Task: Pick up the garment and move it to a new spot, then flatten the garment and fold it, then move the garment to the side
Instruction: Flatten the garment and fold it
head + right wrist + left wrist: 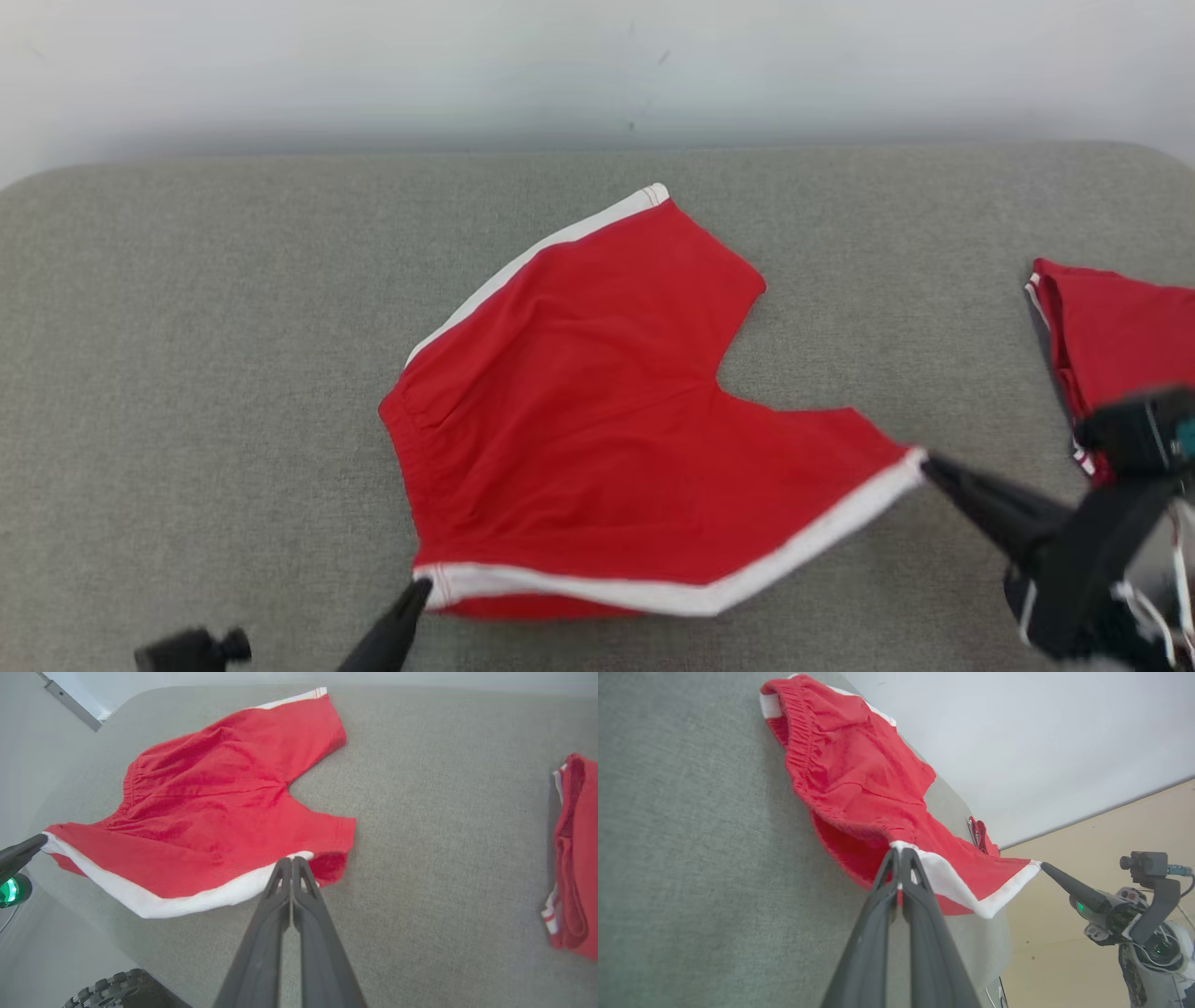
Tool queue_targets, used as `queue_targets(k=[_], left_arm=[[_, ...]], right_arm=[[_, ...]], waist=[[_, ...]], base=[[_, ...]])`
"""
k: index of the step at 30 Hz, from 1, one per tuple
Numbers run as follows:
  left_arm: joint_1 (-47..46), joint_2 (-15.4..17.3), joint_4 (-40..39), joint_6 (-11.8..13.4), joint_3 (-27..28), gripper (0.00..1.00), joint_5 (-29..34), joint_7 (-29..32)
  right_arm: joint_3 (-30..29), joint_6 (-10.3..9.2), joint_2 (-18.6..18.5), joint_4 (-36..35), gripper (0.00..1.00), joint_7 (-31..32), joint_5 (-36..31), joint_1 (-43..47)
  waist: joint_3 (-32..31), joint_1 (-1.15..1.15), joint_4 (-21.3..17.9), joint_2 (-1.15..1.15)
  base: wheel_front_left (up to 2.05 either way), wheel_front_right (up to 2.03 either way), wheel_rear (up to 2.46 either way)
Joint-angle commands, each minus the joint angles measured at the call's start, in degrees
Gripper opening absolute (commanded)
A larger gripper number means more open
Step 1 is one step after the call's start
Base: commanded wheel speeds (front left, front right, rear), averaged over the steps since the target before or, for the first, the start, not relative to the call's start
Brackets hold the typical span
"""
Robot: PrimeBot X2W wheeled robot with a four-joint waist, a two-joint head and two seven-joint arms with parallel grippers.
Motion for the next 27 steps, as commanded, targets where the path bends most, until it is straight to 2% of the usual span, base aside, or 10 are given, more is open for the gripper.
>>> queue_targets(k=[1,5,11,14,17,21,27], left_arm=[[-2.3,-1.0,-0.9,-0.3,0.7,0.00,0.1,-0.3],[-7.0,-3.7,0.0,0.6,2.4,0.00,1.9,-1.3],[-18.4,-9.6,6.7,4.4,1.9,0.00,6.9,-0.9],[-23.4,-12.1,10.7,7.9,2.1,0.00,10.0,-1.4],[-28.0,-15.5,13.6,10.1,0.9,0.00,12.1,-1.0],[-32.0,-18.2,16.1,11.3,-0.4,0.00,13.3,-0.1],[-38.4,-22.4,21.1,13.8,-0.9,0.00,15.9,-0.7]], right_arm=[[1.3,0.04,0.1,1.4,0.00,-1.4,-0.8,-4.3],[4.8,0.04,0.1,7.9,0.00,-5.6,-3.7,-14.6],[12.6,0.04,0.1,22.7,0.00,-14.5,-7.5,-31.4],[15.5,0.04,-0.4,28.4,0.00,-17.6,-9.2,-37.9],[17.4,0.04,-1.5,33.8,0.00,-20.3,-11.8,-43.6],[19.1,0.04,-2.3,38.7,0.00,-23.0,-14.4,-49.2],[21.9,0.04,-1.3,47.0,0.00,-26.6,-16.2,-58.5]], waist=[[0.9,0.00,0.4,0.00],[2.6,0.00,1.5,0.00],[6.4,0.00,5.6,0.00],[8.4,0.00,7.3,0.00],[10.6,0.00,9.1,0.00],[12.6,0.00,10.6,0.00],[16.1,0.00,13.0,0.00]], base=[[0.00,0.00,0.00],[0.00,0.00,0.00],[0.00,0.00,0.00],[0.00,0.00,0.00],[0.00,0.00,0.00],[0.00,0.00,0.00],[0.00,0.00,0.00]])
